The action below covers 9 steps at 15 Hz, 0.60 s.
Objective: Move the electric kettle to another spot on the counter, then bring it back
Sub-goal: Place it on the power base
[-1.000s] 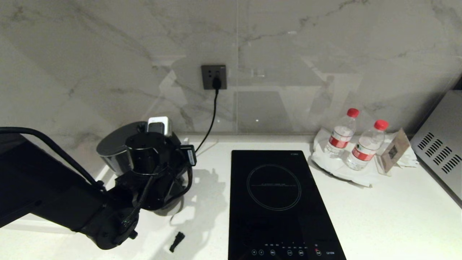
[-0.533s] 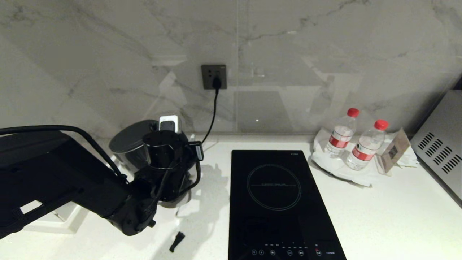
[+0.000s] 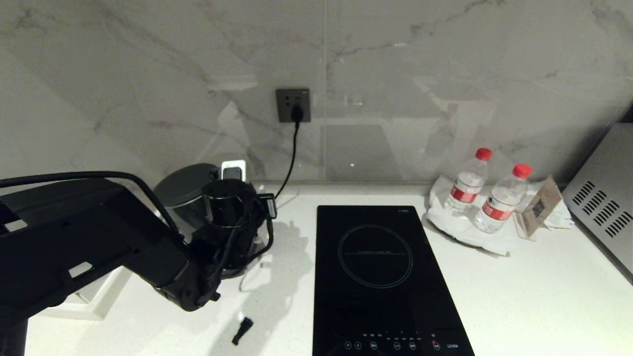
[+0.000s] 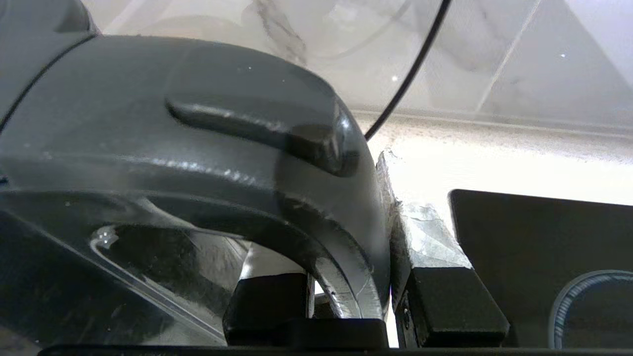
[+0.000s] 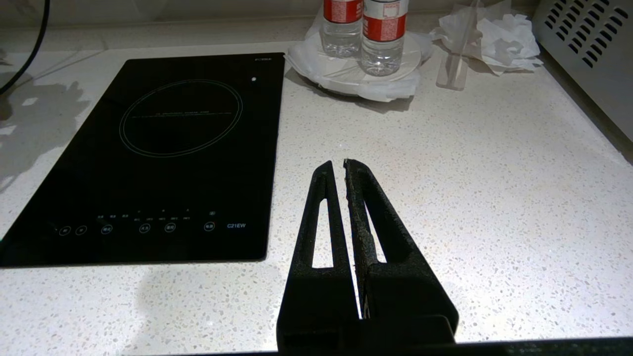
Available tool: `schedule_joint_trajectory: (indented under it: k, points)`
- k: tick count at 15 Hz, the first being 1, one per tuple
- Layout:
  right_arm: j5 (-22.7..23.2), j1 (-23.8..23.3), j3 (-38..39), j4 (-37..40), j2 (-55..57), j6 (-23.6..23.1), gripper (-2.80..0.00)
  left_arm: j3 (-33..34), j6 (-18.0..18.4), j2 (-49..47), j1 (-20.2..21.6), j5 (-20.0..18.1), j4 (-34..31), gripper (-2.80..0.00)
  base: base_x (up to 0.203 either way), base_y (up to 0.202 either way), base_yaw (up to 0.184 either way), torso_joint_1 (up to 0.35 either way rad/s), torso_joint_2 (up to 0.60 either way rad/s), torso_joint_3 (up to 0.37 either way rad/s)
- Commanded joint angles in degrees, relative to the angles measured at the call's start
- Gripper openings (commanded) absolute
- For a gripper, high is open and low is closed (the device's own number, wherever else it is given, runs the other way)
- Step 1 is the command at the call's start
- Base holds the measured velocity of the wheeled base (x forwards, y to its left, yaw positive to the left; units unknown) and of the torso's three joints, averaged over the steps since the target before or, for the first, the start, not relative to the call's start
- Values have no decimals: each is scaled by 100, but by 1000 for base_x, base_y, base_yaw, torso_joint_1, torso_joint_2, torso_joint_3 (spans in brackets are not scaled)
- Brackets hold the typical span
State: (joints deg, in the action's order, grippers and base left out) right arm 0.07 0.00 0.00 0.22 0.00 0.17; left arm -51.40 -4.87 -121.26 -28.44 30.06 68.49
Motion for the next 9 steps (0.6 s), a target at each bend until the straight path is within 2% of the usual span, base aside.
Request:
schedule_joint_trajectory:
  k: [1,9]
  points:
    - [1,0,7,4,0,1,-280,-46,4,-150,-1,17,42,-280,0,0,0,0,0,0]
    - [1,0,0,4,1,1,-280,-2,4,-258,-29,17,42,-280,0,0,0,0,0,0]
